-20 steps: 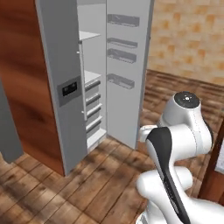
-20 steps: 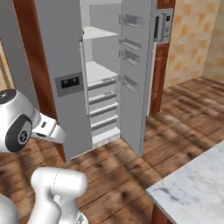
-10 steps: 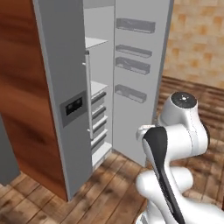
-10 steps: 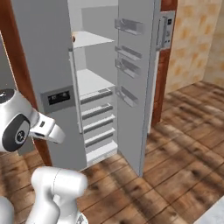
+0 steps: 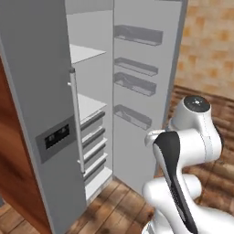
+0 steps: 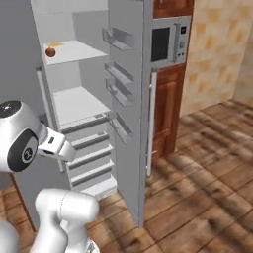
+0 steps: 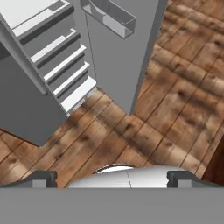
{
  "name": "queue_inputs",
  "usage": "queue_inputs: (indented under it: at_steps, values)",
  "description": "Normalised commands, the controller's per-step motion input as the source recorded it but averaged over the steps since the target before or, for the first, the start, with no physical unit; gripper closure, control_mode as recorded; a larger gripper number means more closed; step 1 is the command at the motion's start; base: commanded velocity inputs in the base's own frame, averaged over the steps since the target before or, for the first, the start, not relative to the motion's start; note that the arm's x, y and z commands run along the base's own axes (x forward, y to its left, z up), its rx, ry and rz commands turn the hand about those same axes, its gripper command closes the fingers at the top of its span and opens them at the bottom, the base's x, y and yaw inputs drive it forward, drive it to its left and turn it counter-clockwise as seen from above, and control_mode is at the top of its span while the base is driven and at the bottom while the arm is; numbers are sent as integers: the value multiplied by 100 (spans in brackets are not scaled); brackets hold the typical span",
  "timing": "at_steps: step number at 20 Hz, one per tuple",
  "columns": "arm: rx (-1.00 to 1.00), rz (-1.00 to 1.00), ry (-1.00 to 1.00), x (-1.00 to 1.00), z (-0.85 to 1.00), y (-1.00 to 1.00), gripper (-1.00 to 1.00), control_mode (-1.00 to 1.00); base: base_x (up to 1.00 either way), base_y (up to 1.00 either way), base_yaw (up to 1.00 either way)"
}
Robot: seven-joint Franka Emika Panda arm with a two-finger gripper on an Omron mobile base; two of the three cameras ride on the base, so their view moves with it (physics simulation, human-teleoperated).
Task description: Pick the apple and peach from the fridge and place them on the plate next to the blender to make a fruit smoothie.
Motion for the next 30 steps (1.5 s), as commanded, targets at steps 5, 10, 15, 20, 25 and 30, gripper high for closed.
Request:
queue_inputs:
  at_steps: [5, 10, 15, 20, 25, 30]
  values:
    - [0, 0, 0, 0, 0, 0, -100, 100, 100, 3, 55]
    - [0, 0, 0, 0, 0, 0, -100, 100, 100, -19, 72]
    - [0, 0, 0, 0, 0, 0, -100, 100, 60, -91, 39]
    - [0, 0, 0, 0, 0, 0, -100, 100, 23, -9, 6]
    - [0, 0, 0, 0, 0, 0, -100, 100, 69, 0, 0]
    - [0, 0, 0, 0, 0, 0, -100, 100, 62, -22, 4]
